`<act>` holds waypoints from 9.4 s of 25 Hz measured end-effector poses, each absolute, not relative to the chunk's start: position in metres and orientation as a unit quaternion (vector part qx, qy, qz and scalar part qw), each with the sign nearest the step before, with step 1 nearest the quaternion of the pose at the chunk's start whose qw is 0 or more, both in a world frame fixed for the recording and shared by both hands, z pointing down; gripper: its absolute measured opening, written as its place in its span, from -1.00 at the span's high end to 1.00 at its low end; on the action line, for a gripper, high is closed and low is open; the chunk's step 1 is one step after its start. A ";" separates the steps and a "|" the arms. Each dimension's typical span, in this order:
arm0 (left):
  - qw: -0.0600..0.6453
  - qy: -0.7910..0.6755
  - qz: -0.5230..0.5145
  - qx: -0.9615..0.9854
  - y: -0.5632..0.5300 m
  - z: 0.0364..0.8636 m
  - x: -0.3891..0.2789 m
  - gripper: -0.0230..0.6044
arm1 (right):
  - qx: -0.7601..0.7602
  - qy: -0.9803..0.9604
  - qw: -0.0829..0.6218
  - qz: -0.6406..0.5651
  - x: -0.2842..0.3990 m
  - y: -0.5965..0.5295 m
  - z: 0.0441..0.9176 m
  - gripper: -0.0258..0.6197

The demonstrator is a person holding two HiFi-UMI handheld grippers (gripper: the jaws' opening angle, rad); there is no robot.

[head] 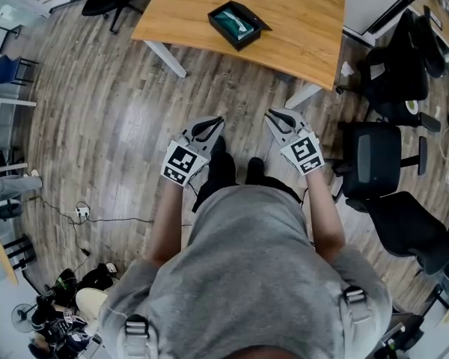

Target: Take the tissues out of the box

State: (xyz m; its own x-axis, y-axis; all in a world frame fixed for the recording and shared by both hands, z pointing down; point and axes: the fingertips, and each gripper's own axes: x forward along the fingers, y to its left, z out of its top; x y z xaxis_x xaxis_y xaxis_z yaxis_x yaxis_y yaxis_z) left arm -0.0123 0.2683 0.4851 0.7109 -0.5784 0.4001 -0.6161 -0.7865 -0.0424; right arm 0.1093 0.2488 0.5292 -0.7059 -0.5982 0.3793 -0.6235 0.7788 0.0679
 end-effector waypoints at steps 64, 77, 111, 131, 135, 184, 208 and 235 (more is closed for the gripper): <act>0.048 -0.250 0.192 0.948 0.072 0.496 -0.161 0.10 | 0.481 -0.851 0.197 0.077 0.005 0.111 0.552 -0.16; 0.046 -0.256 0.186 0.948 0.052 0.502 -0.164 0.10 | 0.482 -0.851 0.191 0.085 0.003 0.086 0.553 -0.15; 0.101 -0.359 0.199 0.906 -0.092 0.514 -0.089 0.11 | 0.351 -0.910 0.207 0.081 0.044 -0.108 0.574 -0.07; 0.094 -0.416 0.202 0.882 -0.125 0.517 -0.068 0.11 | 0.287 -0.929 0.218 0.085 0.057 -0.147 0.598 -0.04; 0.095 -0.419 0.204 0.879 -0.126 0.517 -0.069 0.11 | 0.280 -0.930 0.223 0.089 0.056 -0.148 0.601 -0.04; 0.163 -0.293 0.229 0.914 -0.250 0.588 -0.126 0.11 | 0.323 -0.832 0.407 0.196 0.000 -0.209 0.697 0.12; 0.158 -0.286 0.233 0.916 -0.256 0.589 -0.133 0.11 | 0.304 -0.820 0.453 0.174 -0.004 -0.206 0.706 0.89; 0.137 -0.312 0.234 0.911 -0.224 0.568 -0.119 0.12 | 0.265 -0.850 0.422 0.170 -0.012 -0.203 0.686 0.89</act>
